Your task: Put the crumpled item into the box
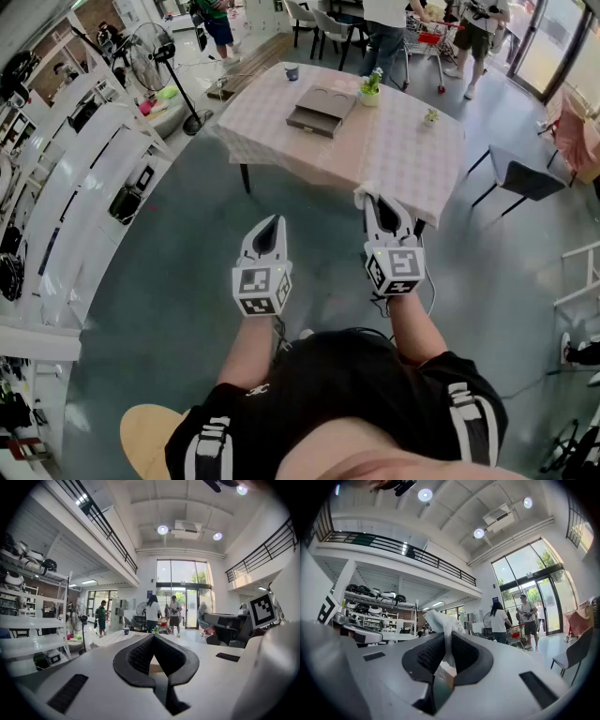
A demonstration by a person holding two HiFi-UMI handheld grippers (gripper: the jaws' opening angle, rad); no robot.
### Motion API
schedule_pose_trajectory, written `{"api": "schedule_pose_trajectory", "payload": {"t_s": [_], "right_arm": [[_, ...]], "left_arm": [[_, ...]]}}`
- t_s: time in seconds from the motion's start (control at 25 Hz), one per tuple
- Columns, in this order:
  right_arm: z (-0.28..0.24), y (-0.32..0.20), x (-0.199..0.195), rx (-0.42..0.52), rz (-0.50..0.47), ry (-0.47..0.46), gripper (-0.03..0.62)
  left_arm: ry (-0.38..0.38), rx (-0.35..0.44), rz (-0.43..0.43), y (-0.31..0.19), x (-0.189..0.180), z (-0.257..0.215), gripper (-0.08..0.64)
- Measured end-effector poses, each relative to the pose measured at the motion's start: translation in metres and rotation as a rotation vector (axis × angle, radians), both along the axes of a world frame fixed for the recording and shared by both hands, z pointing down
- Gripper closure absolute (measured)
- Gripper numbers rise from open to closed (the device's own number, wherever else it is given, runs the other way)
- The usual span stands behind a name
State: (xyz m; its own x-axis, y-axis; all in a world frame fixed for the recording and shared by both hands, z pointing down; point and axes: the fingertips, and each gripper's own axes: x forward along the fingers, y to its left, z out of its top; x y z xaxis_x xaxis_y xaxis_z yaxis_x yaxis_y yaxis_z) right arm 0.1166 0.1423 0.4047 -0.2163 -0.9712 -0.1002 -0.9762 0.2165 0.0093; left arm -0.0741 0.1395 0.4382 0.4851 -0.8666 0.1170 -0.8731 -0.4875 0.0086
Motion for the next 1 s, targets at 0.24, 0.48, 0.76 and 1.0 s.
{"api": "schedule_pose_trajectory", "payload": {"t_s": [0.24,0.48,0.76,1.0], "right_arm": [[0.003,0.001,0.0,-0.01,-0.011,0.009,0.554],[0.0,-0.002,-0.01,-0.005,0.0,-0.011,0.551],[0.004,0.004,-0.043,0.004,0.015,-0.01,0.551],[0.009,0.009,-0.076,0.006,0.058,-0.013,0.551]], "left_arm": [[0.019,0.021,0.004,0.008,0.003,-0.007,0.569],[0.014,0.019,-0.001,0.004,-0.01,-0.007,0.571],[0.022,0.036,0.037,0.004,-0.037,-0.005,0.569],[0.02,0.037,0.079,0.002,-0.071,0.001,0.569]]}}
